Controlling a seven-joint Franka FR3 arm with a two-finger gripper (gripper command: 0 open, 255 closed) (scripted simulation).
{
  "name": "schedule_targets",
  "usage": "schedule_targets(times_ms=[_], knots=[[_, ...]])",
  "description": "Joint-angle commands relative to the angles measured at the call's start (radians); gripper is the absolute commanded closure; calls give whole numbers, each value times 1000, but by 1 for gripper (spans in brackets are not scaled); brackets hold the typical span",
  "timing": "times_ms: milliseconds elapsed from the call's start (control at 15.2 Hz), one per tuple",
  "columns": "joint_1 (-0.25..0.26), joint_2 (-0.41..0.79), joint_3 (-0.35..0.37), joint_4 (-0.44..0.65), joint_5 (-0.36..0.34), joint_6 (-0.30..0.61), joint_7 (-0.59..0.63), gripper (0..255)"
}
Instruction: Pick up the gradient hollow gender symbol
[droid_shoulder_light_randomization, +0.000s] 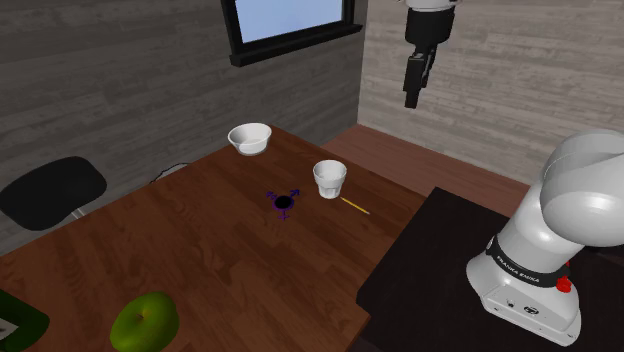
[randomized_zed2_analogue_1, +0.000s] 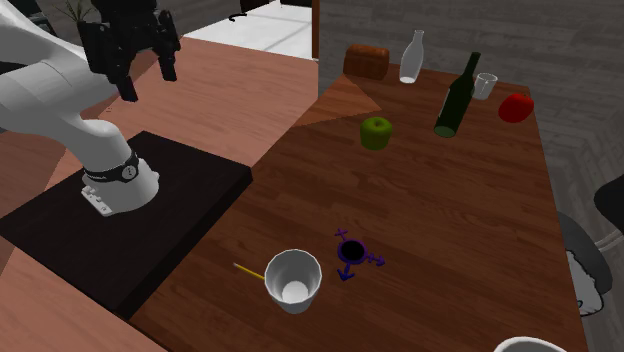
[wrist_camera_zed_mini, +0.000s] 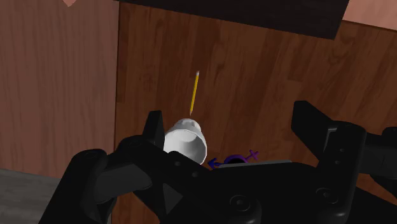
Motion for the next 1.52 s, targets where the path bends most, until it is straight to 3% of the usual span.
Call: schedule_targets(times_ms=[0,726,1452], knots=[[0,0,0,0,0,0,0,0],[13,381,35,30,0,323,23,0],[25,815,67,219,-44,536,58,0]])
